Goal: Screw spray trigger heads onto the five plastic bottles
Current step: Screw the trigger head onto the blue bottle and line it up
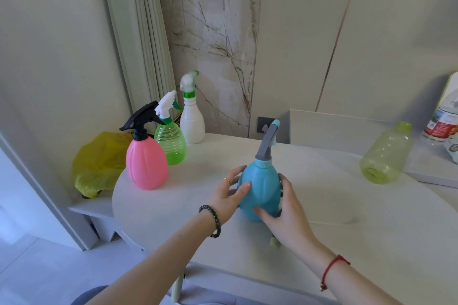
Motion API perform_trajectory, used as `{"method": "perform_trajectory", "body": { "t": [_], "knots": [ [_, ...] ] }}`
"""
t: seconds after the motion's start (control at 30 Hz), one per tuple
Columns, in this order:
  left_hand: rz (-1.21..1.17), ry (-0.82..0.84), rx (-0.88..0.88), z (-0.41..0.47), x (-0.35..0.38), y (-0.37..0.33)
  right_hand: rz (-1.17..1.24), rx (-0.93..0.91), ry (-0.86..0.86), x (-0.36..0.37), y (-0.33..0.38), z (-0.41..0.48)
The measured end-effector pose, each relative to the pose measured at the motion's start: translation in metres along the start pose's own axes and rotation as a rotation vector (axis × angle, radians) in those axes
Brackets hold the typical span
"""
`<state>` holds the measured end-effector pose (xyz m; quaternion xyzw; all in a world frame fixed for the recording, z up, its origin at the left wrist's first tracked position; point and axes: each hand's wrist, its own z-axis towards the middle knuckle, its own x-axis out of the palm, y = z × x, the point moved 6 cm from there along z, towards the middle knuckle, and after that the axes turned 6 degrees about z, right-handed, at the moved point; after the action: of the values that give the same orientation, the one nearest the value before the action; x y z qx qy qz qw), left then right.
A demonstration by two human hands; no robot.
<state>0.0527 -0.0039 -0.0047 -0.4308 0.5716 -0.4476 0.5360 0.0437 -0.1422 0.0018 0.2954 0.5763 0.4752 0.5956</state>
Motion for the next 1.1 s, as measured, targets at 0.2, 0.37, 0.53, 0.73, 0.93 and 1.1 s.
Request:
{"method": "perform_trajectory", "body": {
  "t": [0.2,0.37,0.53,0.73,0.93,1.1],
  "knots": [
    [-0.062,-0.212,0.061,0.048,-0.048,-0.023,0.058,-0.099,-0.034,0.018,0.035,0.078],
    [0.031,-0.310,0.050,0.117,-0.095,-0.035,0.139,-0.113,-0.059,0.044,0.048,0.163],
    [0.012,-0.344,-0.031,0.168,-0.115,-0.005,0.139,-0.069,-0.049,0.073,0.026,0.216],
    [-0.003,-0.339,-0.089,0.188,-0.112,0.026,0.129,-0.060,-0.024,0.087,0.003,0.232],
    [-0.020,-0.531,-0.179,0.157,-0.103,0.026,0.003,-0.116,0.074,0.056,-0.001,0.211],
    [-0.073,-0.604,-0.045,0.106,-0.058,0.002,-0.069,-0.257,-0.237,-0.072,-0.005,0.161]
  ]
}}
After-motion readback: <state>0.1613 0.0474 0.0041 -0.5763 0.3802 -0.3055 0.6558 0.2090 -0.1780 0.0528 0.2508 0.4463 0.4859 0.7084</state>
